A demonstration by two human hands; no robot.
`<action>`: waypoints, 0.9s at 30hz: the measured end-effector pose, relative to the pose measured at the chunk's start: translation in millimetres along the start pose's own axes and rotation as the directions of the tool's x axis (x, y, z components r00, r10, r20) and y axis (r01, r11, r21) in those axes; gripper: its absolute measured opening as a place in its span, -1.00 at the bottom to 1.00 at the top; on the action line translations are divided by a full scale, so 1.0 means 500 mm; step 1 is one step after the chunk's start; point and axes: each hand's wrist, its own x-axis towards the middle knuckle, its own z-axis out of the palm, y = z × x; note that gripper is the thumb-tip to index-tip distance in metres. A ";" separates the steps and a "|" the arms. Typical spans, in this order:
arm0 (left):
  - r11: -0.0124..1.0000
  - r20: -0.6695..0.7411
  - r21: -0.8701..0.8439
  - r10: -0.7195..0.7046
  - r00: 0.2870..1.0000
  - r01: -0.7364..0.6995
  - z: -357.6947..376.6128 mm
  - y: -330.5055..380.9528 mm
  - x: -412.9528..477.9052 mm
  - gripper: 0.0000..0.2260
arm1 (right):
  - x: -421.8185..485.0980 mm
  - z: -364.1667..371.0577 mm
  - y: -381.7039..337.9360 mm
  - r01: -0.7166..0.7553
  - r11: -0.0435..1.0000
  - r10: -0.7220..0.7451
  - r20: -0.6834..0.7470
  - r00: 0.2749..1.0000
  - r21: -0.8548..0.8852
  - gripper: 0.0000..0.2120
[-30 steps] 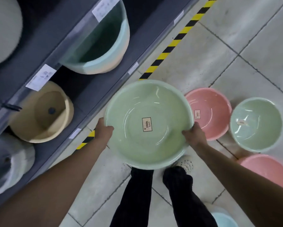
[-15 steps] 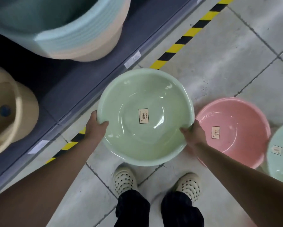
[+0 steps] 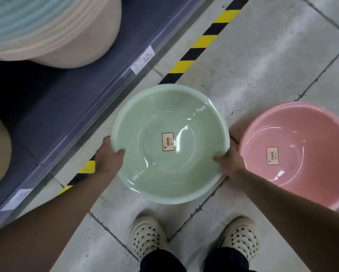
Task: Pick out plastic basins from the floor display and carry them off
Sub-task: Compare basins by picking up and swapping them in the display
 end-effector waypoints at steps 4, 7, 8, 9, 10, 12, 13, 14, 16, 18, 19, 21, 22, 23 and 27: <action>0.996 -0.028 -0.053 0.074 0.997 -0.076 -0.050 0.070 -0.038 -0.68 | -0.051 -0.062 -0.023 -0.028 0.997 0.027 0.015 1.000 0.077 -0.46; 0.988 -0.026 -0.053 0.145 0.989 -0.146 -0.099 0.138 -0.082 -0.58 | -0.101 -0.124 -0.029 -0.047 0.986 0.047 0.003 0.999 0.157 -0.51; 0.985 -0.020 -0.047 0.162 0.987 -0.163 -0.112 0.165 -0.100 -0.56 | -0.125 -0.149 -0.041 -0.055 0.980 0.057 -0.003 0.998 0.193 -0.55; 0.983 -0.013 -0.039 0.177 0.984 -0.178 -0.123 0.193 -0.120 -0.55 | -0.151 -0.178 -0.052 -0.064 0.973 0.067 -0.006 0.998 0.224 -0.61; 0.982 -0.004 -0.036 0.187 0.982 -0.187 -0.132 0.220 -0.139 -0.56 | -0.177 -0.209 -0.060 -0.076 0.965 0.081 -0.009 0.997 0.252 -0.64; 0.976 0.025 -0.035 0.214 0.977 -0.213 -0.144 0.281 -0.177 -0.57 | -0.224 -0.275 -0.067 -0.083 0.952 0.096 -0.029 0.995 0.294 -0.65; 0.975 0.044 -0.030 0.222 0.974 -0.221 -0.147 0.311 -0.198 -0.58 | -0.241 -0.305 -0.060 -0.086 0.948 0.102 -0.035 0.994 0.306 -0.65; 0.974 0.057 -0.018 0.227 0.972 -0.227 -0.148 0.340 -0.219 -0.59 | -0.262 -0.334 -0.053 -0.098 0.945 0.117 -0.042 0.992 0.313 -0.65; 0.966 0.084 -0.023 0.257 0.963 -0.256 -0.140 0.398 -0.265 -0.60 | -0.296 -0.391 -0.027 -0.114 0.932 0.145 -0.068 0.987 0.343 -0.65; 0.953 0.134 -0.035 0.302 0.944 -0.300 -0.127 0.455 -0.312 -0.59 | -0.328 -0.441 0.001 -0.127 0.913 0.179 -0.103 0.978 0.387 -0.64; 0.948 0.160 -0.032 0.318 0.935 -0.317 -0.118 0.483 -0.335 -0.60 | -0.341 -0.465 0.017 -0.130 0.901 0.193 -0.114 0.974 0.413 -0.62; 0.941 0.214 -0.021 0.334 0.918 -0.337 -0.091 0.528 -0.372 -0.59 | -0.364 -0.507 0.054 -0.161 0.859 0.251 -0.126 0.960 0.486 -0.59; 0.937 0.244 -0.011 0.342 0.908 -0.350 -0.074 0.546 -0.386 -0.60 | -0.375 -0.527 0.074 -0.181 0.833 0.289 -0.131 0.948 0.522 -0.57; 0.932 0.274 -0.008 0.351 0.895 -0.362 -0.057 0.564 -0.400 -0.61 | -0.384 -0.543 0.094 -0.191 0.810 0.317 -0.140 0.938 0.555 -0.55; 0.909 0.358 0.009 0.386 0.850 -0.416 0.022 0.616 -0.451 -0.66 | -0.414 -0.584 0.172 -0.247 0.746 0.429 -0.162 0.889 0.619 -0.52</action>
